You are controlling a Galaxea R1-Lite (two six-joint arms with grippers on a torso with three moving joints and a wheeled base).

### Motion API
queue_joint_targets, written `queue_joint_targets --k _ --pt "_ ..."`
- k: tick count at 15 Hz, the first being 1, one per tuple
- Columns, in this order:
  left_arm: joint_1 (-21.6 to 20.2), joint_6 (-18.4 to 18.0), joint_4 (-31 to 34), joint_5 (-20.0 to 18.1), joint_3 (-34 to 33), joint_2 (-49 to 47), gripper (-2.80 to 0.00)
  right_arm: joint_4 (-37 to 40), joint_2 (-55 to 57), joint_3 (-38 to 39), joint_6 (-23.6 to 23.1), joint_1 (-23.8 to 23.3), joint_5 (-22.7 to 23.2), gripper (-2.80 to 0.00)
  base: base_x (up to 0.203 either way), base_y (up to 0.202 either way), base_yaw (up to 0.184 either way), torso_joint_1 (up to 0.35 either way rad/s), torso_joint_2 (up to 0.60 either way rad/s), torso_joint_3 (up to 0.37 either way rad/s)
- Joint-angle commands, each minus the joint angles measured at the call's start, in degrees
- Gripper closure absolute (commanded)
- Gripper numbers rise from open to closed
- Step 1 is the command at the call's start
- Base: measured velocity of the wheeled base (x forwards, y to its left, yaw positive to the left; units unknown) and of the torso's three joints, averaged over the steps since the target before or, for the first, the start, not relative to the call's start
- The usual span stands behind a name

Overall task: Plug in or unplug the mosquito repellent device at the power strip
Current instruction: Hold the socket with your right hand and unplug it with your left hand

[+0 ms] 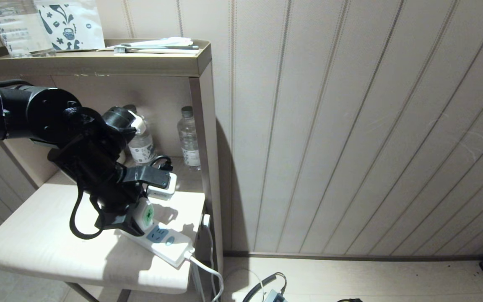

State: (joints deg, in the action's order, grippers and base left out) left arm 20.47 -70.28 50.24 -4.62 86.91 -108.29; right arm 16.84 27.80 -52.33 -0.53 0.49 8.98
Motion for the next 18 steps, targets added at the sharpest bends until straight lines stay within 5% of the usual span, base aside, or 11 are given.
queue_joint_targets --k 1,3,6,11,18 --pt "0.01 -0.39 0.12 0.15 -0.26 -0.52 0.0 1.39 20.5 -10.44 -1.07 1.81 3.1 0.0 0.0 0.0 0.0 0.0 0.0 0.0" --pt "0.03 -0.39 0.12 0.3 0.1 -0.35 0.0 2.16 29.6 -15.35 -2.32 8.37 3.58 0.0 0.0 0.0 0.0 0.0 0.0 0.0" --pt "0.1 -0.3 0.12 0.34 0.19 -0.07 0.0 2.23 41.53 -19.02 -3.56 25.23 -1.74 0.0 0.0 0.0 0.0 0.0 0.0 0.0" --pt "0.1 -0.3 0.12 0.31 -0.16 -0.43 0.0 -4.3 60.86 -22.17 0.05 38.41 -8.66 0.0 0.0 0.0 0.0 0.0 0.0 0.0" --pt "0.83 -0.3 0.12 1.25 -0.47 0.93 0.0 -22.72 75.29 -15.4 11.69 46.23 -11.1 0.0 0.0 0.0 0.0 0.0 0.0 0.0"
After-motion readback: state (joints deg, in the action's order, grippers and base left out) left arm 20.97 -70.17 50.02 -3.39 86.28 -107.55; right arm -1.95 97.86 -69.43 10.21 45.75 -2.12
